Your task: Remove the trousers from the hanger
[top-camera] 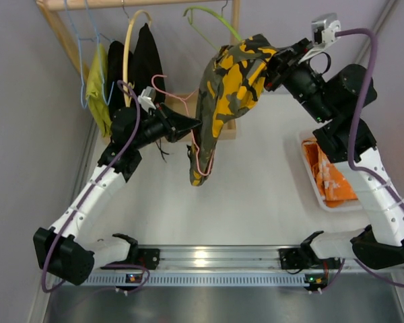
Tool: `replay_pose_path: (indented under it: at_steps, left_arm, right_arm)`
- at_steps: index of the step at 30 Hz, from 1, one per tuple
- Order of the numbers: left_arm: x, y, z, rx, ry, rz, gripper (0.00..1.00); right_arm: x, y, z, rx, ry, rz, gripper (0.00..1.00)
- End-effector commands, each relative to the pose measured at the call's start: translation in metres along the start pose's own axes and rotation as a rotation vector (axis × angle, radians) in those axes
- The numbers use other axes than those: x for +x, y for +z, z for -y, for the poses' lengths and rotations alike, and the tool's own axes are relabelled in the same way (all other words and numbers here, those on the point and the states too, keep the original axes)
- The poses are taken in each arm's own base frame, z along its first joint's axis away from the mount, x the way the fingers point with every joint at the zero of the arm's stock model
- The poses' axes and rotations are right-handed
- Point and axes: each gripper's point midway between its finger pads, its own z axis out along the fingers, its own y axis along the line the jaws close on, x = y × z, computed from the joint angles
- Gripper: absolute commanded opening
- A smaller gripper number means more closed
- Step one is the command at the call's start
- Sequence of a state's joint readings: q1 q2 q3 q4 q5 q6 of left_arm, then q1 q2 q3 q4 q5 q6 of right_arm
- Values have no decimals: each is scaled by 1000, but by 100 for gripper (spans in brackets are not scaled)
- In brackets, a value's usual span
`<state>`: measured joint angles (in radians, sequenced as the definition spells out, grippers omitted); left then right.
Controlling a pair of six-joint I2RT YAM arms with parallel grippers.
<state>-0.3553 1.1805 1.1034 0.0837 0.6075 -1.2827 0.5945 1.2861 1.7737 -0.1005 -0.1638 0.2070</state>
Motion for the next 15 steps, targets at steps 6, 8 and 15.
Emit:
replay_pose_path:
  at_steps: [6, 8, 15]
  left_arm:
    - [3, -5, -20, -19, 67, 30, 0]
    - [6, -7, -27, -34, 72, 28, 0]
    - [15, -11, -59, -108, 68, 14, 0]
  right_arm:
    - [-169, -40, -41, -99, -52, 474, 0]
    - [-183, -47, -41, -84, -73, 519, 0]
    - [-230, -83, -33, 17, -132, 683, 0]
